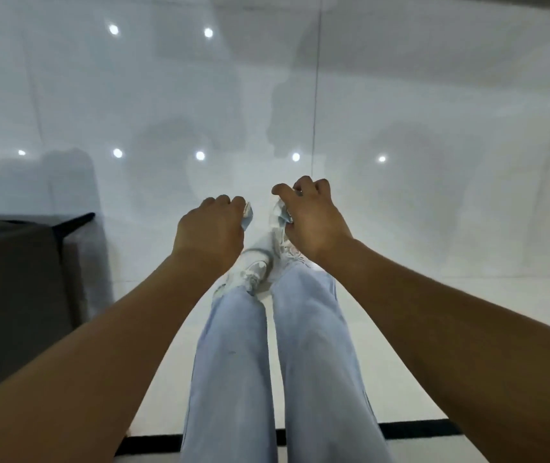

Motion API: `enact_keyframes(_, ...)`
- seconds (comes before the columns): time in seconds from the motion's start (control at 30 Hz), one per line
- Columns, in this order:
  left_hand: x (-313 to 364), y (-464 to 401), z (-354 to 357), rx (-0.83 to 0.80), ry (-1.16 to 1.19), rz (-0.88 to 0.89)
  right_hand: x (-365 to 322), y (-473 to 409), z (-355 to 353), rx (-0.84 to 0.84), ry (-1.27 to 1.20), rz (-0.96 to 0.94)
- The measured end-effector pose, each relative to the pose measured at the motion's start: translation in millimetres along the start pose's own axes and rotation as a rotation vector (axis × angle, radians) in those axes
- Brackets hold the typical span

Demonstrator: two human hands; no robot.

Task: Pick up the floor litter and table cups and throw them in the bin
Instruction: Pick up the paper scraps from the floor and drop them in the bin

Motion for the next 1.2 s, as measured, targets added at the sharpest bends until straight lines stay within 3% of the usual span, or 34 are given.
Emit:
enact_keyframes(0.27, 75.6, 125.4, -127.7, 0.134, -0.116, 0.202, -37.2, 183.2, -96.0, 0.236, -0.157, 0.168)
enact_keyframes(0.57, 215.0, 245.1, -172.5, 0.097, -0.445, 0.559, -15.5, 387.3, -72.4, 0.450, -0.416, 0.436)
enact_keyframes(0.87, 430.9, 308.3, -89.6, 0.092, -0.777, 0.943, 107.6, 569.4, -16.4, 0.730, -0.641, 0.712)
enact_keyframes(1.2, 671.1, 390.3, 56.7, -0.007, -0.817, 1.131, 278.7, 762.4, 112.2, 0.779, -0.864, 0.934)
Point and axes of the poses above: each hand's wrist, its own y-axis away from the middle knuckle, its own z-axis out of the palm, x = y × z, the point moved 1 cm from there along -y, towards the middle knuckle, and after that the axes turned 11 degrees about -x, right-handed, at the moved point
